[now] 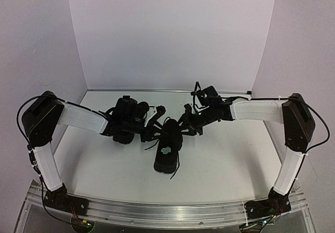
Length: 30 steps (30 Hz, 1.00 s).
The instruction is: Tie the shoes
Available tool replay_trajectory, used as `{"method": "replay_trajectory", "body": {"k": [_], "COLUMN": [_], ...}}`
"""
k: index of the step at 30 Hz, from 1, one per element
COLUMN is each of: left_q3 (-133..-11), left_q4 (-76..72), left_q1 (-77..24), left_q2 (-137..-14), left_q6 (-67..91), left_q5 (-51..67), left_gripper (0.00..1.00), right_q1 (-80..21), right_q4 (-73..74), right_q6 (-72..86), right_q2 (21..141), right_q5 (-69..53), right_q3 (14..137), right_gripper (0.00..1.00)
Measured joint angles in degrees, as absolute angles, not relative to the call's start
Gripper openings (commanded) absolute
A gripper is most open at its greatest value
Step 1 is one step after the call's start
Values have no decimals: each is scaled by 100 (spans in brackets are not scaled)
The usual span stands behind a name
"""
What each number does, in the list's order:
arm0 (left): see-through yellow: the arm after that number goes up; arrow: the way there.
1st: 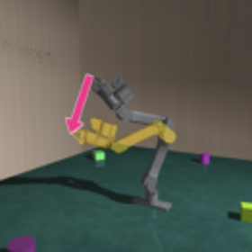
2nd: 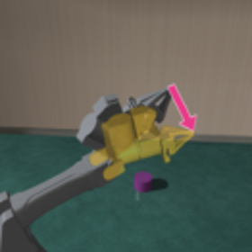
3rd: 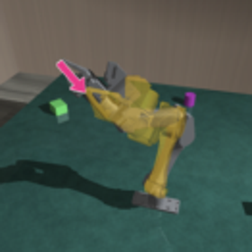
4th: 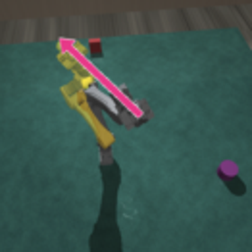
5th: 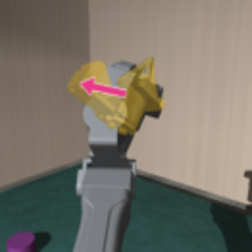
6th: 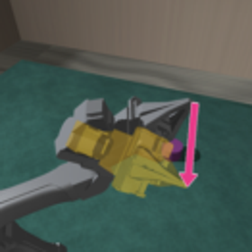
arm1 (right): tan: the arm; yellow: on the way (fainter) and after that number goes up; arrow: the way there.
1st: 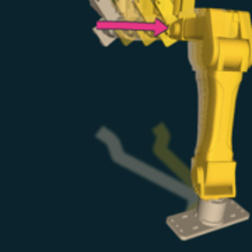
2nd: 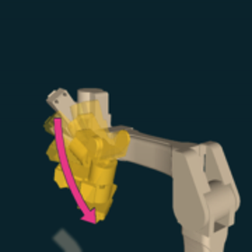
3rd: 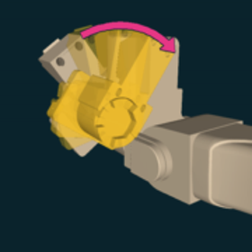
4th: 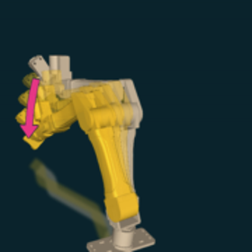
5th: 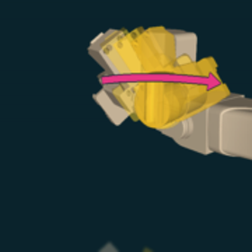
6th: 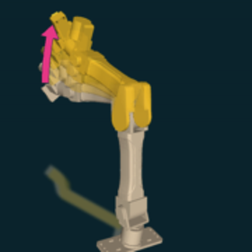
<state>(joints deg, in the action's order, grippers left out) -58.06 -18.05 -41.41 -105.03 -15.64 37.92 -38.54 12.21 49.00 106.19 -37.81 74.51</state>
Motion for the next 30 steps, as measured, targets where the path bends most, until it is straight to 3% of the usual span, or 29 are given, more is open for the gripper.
{"method": "replay_trajectory", "body": {"k": [8,19,30], "left_q3": [-5886,-5904,-5929], "left_q4": [-1364,-1302,-1345], "left_q1": [-4141,-4174,-4154], "left_q2": [-10701,-10724,-10722], "left_q6": [-1988,-2066,-1869], "left_q5": [3886,3996,3799], "left_gripper": [28,1,0], "right_q1": [-3854,-3854,-3854], "right_q4": [1225,1225,1222], "right_q6": [4881,4843,4811], "right_q2": [10711,10790,10884], "right_q5": [-3883,-3996,-4018], "right_q3": [7468,7552,7671], "right_gripper": [29,26,25]}}
